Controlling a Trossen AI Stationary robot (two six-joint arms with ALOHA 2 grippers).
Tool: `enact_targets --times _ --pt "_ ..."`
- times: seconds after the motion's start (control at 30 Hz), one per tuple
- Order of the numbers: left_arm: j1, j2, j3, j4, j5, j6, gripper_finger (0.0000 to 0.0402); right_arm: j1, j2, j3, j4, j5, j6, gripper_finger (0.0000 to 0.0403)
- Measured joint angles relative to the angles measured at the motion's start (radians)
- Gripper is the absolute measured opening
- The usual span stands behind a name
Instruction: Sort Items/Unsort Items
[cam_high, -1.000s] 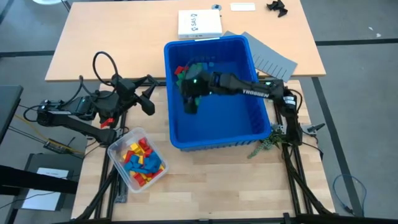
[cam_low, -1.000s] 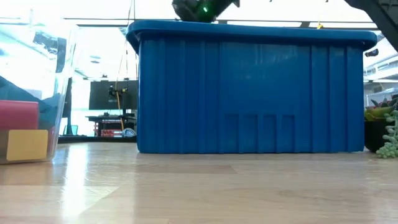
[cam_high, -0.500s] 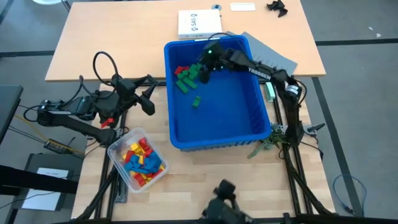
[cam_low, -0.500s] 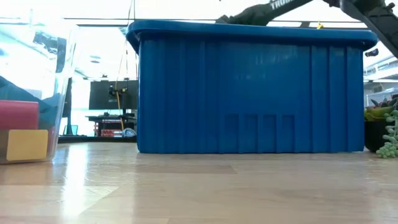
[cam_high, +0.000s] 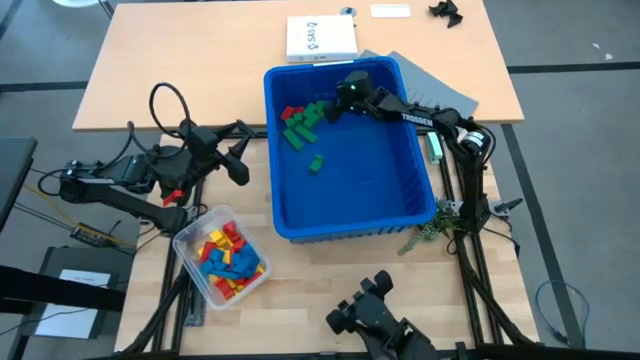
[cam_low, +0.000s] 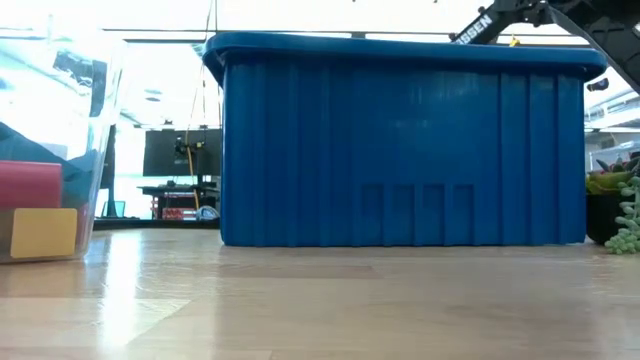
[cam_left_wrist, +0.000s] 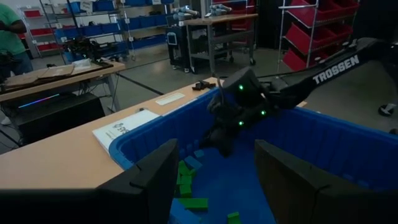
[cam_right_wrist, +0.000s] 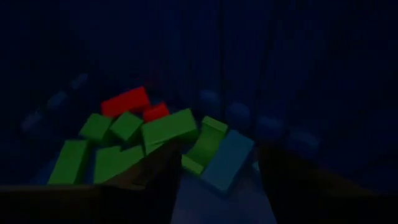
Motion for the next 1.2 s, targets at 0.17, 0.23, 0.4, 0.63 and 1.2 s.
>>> enact_targets --times 0.17,0.23,0.4,0.63,1.2 --pt "0.0 0.0 0.0 0.0 0.0 0.0 0.0218 -0.02 0.0 -0.05 0.066 0.003 0.026 0.0128" --pt "0.0 0.0 0.0 0.0 0.0 0.0 0.0218 -0.028 0.0 -0.058 0.077 0.002 0.033 0.009" --pt "0.0 0.0 0.0 0.0 0.0 0.0 0.0218 -0.031 0.0 -0.065 0.137 -0.024 0.028 0.0018" --pt "0.0 0.0 0.0 0.002 0.0 0.0 0.0218 -0.029 0.094 -0.002 0.184 -0.079 0.049 0.0006" --pt "0.0 0.0 0.0 0.0 0.0 0.0 0.0218 -0.054 0.246 0.17 -0.004 -0.047 -0.05 0.0004"
